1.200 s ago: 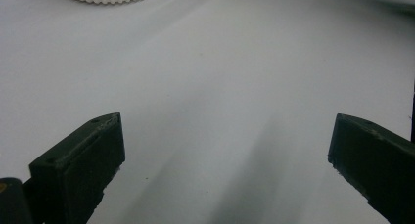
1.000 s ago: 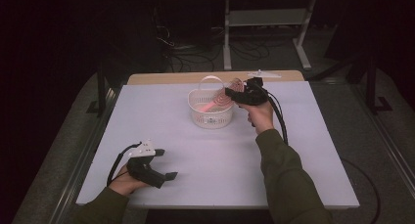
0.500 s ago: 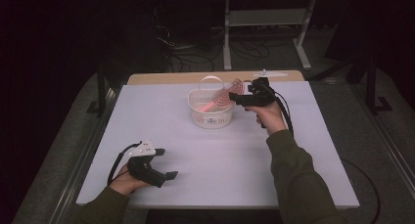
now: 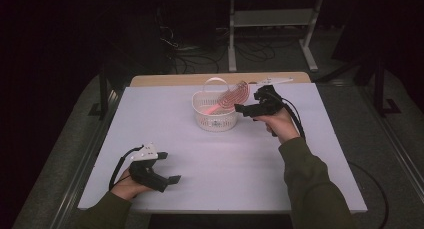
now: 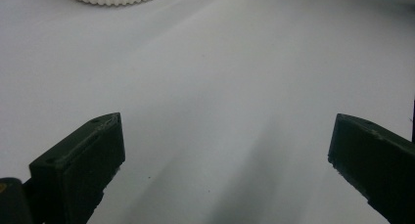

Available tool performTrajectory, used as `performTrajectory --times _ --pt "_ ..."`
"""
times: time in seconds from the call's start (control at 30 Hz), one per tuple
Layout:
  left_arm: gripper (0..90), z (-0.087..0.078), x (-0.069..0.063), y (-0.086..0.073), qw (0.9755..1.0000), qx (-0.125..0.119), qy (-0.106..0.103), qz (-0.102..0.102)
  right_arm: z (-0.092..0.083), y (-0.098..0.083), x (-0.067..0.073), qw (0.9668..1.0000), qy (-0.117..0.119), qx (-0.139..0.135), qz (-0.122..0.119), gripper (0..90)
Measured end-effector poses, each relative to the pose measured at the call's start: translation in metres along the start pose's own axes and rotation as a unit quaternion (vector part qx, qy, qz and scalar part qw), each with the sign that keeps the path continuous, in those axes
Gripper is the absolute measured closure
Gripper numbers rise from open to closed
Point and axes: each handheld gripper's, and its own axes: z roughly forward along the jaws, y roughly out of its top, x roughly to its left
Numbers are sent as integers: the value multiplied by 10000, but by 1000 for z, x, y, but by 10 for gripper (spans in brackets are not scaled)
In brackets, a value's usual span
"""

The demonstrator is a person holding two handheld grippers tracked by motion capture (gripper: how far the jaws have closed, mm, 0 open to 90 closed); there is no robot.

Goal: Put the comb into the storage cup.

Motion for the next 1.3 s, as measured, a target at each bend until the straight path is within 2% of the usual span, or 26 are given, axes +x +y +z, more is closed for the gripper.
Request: performTrajectory --times 0.33,0.67,1.1,1.3 --pt "4 0 -1 -1 10000 6 7 10 -9 -14 12 9993 182 170 -261 42" --pt "4 0 -1 -1 10000 12 15 -18 -17 -29 19 9980 235 370 -446 0" --pt "4 1 -1 -1 10000 35 20 6 -29 -58 24 9977 208 420 -491 0" --pt "4 1 -1 -1 10000 12 26 -11 -37 -74 30 9978 274 400 -457 0"
